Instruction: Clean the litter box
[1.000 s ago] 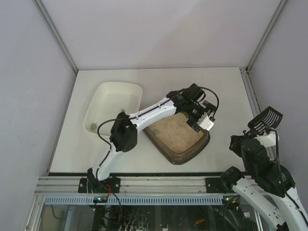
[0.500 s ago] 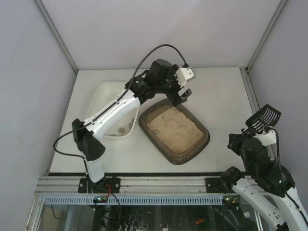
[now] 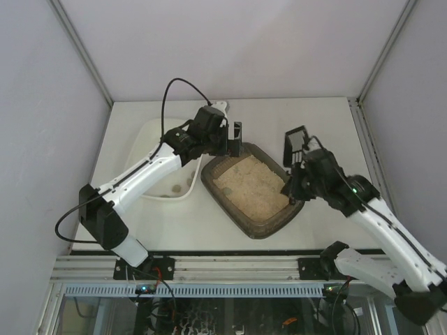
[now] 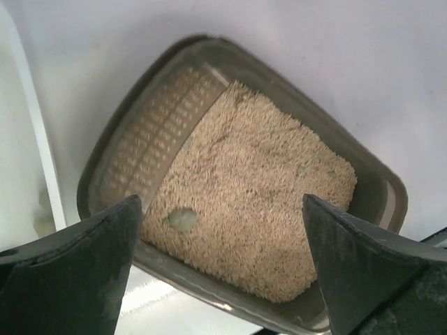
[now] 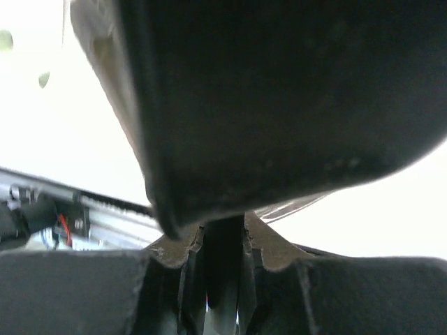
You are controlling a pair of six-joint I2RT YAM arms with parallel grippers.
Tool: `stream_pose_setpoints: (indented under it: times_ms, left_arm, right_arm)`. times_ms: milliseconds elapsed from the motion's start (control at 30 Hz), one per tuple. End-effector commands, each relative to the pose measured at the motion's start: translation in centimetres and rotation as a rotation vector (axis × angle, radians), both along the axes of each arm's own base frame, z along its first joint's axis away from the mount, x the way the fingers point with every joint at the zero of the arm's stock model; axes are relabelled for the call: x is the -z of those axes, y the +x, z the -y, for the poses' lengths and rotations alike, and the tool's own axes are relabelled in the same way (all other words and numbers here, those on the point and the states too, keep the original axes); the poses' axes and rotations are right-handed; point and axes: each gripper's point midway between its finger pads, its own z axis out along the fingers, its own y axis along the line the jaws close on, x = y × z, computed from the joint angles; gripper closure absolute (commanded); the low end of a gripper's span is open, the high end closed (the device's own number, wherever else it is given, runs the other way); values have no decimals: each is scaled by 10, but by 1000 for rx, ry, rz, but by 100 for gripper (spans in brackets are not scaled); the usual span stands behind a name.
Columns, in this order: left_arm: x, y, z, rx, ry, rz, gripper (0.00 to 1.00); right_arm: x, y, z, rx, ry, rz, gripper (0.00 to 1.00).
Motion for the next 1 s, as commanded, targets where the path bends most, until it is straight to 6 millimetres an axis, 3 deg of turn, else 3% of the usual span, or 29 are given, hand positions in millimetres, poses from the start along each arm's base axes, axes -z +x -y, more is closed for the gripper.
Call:
stream_pose_setpoints:
  times_ms: [0,67,167,267,400,500,567,700,867,967]
  left_arm:
    - [15,-20,-15,-111,-65,-109,0]
    - [14,-24,-21,-135,-117,-125,0]
    - [-7,-17,-39,-197,-200,-95,0]
    - [-16,-10,-64,-259,-265,-118,0]
    - [4,-10,-98,-363,-353,-206,0]
    - [30,-20,-108,-421,-416,-265,0]
    - [46,-29,-107,-426,-421,-307,0]
    - [54,-36,-93,-401,-417,-333,0]
    - [51,-56,-48,-205,-228,-260,2]
    - [73,-65,-41,-234,-174,-332,6]
  right_arm:
    - [-4,-8,-53,-339,60,-145,100]
    - [-6,-9,-72,-426,95,-239,100]
    - [-3,-17,-95,-540,160,-400,100]
    - [6,-22,-101,-582,175,-524,100]
    - [18,-14,-93,-561,128,-607,100]
    - [25,-11,-87,-526,110,-645,100]
    - [32,-14,-83,-517,82,-671,100]
    - [28,-6,-70,-446,10,-594,100]
    - [-17,20,-52,-275,78,-331,100]
    - [-38,20,-48,-227,144,-235,100]
